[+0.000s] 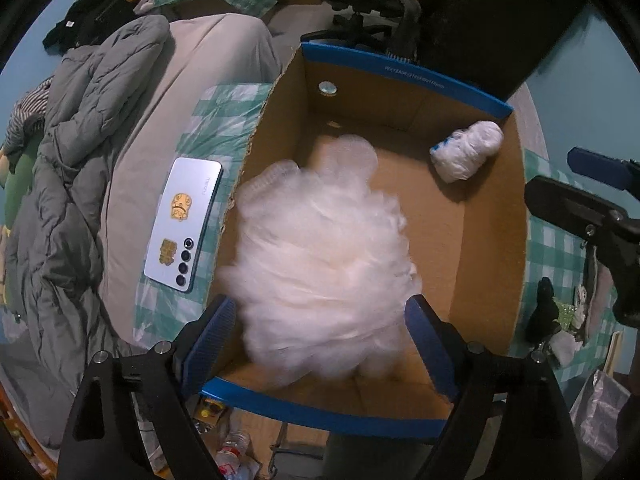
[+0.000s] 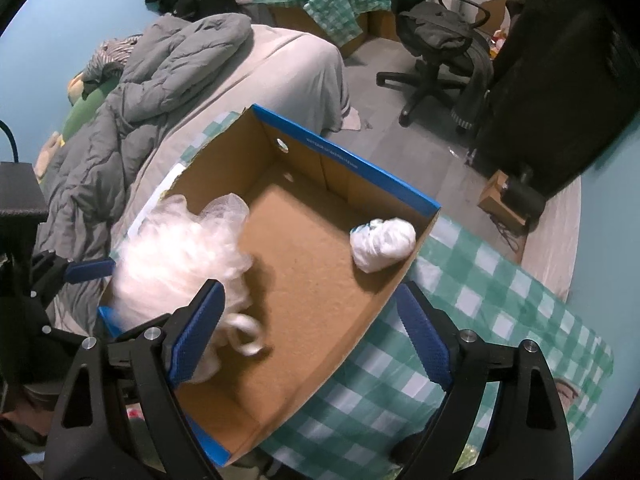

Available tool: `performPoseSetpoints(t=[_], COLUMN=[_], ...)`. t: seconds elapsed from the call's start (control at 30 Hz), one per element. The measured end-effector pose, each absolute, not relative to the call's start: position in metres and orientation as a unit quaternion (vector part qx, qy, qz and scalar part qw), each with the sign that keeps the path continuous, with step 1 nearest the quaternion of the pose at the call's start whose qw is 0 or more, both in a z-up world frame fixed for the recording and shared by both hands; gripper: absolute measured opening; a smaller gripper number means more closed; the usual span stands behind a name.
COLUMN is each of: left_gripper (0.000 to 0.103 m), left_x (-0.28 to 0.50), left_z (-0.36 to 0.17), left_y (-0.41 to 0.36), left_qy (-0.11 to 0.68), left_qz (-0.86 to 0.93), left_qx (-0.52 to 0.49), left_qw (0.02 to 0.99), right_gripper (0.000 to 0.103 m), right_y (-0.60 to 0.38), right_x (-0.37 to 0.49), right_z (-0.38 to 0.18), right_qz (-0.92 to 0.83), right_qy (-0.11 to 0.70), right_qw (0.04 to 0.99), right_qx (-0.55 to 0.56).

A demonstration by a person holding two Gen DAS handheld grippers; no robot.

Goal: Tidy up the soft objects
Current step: 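Drop the striped bag into the box with the right tool while the left tool drops the pouf, then move the right tool to the grey fleece mitten and grasp it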

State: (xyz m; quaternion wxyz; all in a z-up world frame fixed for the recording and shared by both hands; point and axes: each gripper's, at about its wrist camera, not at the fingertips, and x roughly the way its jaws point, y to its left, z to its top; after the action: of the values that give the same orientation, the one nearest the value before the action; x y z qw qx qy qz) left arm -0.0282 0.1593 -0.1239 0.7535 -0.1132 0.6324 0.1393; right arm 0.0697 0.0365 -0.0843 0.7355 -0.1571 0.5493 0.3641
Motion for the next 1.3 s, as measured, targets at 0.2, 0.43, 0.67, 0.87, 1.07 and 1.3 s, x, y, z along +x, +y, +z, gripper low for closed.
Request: performPoseSetpoints(t=[0.2, 0.43, 0.67, 0.87, 1.07, 1.3], left_gripper=[0.089, 0.089, 0.089, 0.089, 0.089, 0.089], left_x=[-0.028, -0.028, -0.029, -0.028, -0.026, -0.021], left_z=[-0.112, -0.101, -0.091, -0.083, -0.08, -0.08], left_y=[0.157, 0.147, 0.13, 0.112, 0.094, 0.069], left_qy=[0.623, 0.614, 0.608, 0.604, 0.603, 0.605], left_qz=[0.139, 0.136, 0.124, 0.114, 0.099, 0.082], left_qx=[-0.122, -0.114, -0.095, -0.073, -0.062, -0.046], left_qw=[0.76, 0.769, 0.779, 0.786, 0.789, 0.791], right_gripper=[0.088, 0.088, 0.088, 0.089, 0.089, 0.089], right_y=[0.027, 0.012, -0.008, -0.024, -0.045, -0.075], right_x=[0.069, 0.068, 0.067, 0.066, 0.064, 0.063], right_z=[-0.078, -0.068, -0.057, -0.051, -0.049, -0.049], right_qz=[0.36, 0.351, 0.341, 0.332, 0.322, 0.306], right_qy=[0.549, 0.547, 0.541, 0.538, 0.536, 0.539], right_qw=[0.74, 0.747, 0.757, 0.762, 0.769, 0.774], right_qx=[-0.145, -0.14, -0.136, -0.137, -0.134, -0.127])
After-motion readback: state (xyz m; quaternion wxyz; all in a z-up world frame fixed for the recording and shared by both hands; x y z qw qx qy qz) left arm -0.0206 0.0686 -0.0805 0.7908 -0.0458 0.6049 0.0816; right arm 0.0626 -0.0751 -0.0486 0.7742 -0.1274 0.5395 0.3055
